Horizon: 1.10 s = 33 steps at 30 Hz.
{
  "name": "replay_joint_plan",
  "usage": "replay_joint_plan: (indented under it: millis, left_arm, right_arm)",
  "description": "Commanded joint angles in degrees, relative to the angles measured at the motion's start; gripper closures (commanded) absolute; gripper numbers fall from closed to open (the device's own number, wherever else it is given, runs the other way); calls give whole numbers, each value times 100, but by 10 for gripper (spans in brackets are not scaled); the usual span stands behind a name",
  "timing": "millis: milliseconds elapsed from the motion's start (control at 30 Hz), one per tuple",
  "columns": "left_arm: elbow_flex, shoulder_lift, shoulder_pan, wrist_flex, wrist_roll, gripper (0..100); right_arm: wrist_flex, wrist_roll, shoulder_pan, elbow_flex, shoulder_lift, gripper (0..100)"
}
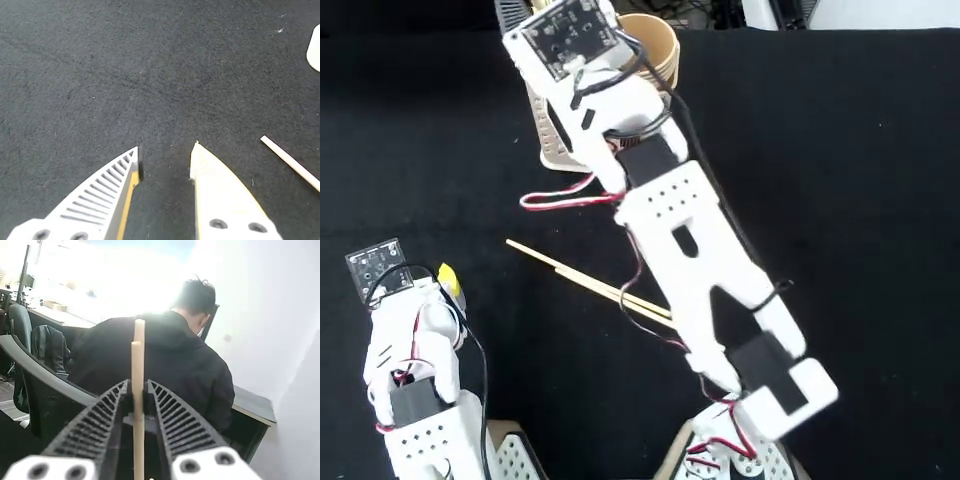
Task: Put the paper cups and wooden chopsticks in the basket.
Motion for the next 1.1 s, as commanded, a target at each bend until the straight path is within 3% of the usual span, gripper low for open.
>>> replay_joint_plan:
  millis: [0,200,333,467,767,900,1067]
  left_arm:
    - [75,-53,75,26,-44,816]
    - [75,-53,75,26,-44,816]
    - [75,-53,75,26,-44,816]
    - [75,-53,75,26,-44,816]
    - [75,-53,84,26,-44,816]
    - [75,-53,84,26,-44,816]
    - [75,-53,84,26,-44,816]
  right_arm:
    - [-132,-62,53,-347,136,986]
    - [-105,-62,70,75,330,984]
    - [712,-70,62,136,347,979]
    - [1433,-123,114,-13,374,887]
    - [2303,-484,158,-936,277,884]
    - [3631,-607,132,-1657,-171,884]
    - [6312,-721,-79,-2264,-760,883]
